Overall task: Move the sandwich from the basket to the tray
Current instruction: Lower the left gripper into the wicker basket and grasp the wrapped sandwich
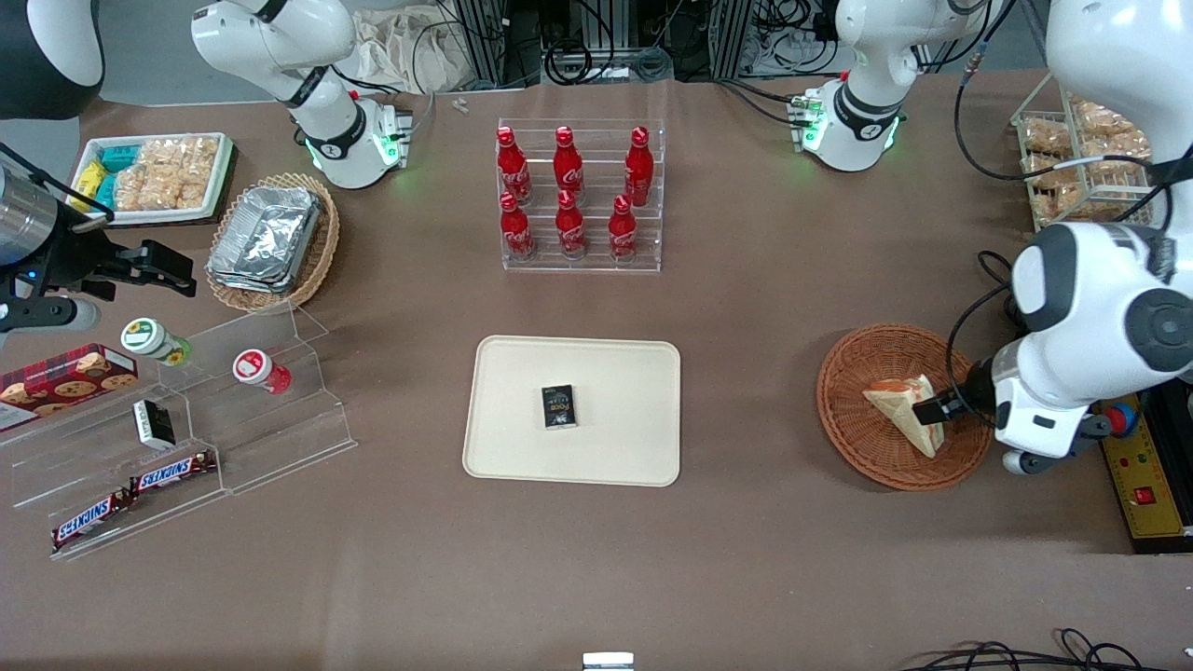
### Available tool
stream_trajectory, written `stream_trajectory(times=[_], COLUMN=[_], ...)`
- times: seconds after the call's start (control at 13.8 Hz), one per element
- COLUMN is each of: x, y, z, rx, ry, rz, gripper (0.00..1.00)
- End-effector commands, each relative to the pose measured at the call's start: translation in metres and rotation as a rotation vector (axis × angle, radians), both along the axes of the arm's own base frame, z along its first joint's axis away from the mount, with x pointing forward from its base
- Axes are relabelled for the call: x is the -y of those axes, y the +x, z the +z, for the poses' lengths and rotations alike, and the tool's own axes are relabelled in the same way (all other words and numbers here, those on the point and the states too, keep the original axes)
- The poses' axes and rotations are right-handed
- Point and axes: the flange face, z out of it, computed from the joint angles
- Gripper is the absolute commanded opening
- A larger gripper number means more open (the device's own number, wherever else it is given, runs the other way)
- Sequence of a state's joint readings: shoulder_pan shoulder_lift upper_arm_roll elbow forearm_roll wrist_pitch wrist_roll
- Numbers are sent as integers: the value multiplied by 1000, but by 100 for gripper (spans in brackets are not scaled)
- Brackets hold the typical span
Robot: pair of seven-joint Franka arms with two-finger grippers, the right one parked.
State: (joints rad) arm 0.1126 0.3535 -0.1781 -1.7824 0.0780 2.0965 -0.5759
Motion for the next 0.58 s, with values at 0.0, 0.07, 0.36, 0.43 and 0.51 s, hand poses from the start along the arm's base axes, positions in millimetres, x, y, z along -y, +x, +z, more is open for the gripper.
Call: stream_trajectory(times=[0.0,0.07,0.36,0.43,0.51], x=[-6,-10,-23,-23,-23], y=[-18,-21,-31,-32,-31], z=[-28,-36,-65,-73,-78], rx=[9,9,1,-5,-3], ry=[46,57,59,57,55], rz=[44,57,78,82,102], gripper=[100,100,100,100,100])
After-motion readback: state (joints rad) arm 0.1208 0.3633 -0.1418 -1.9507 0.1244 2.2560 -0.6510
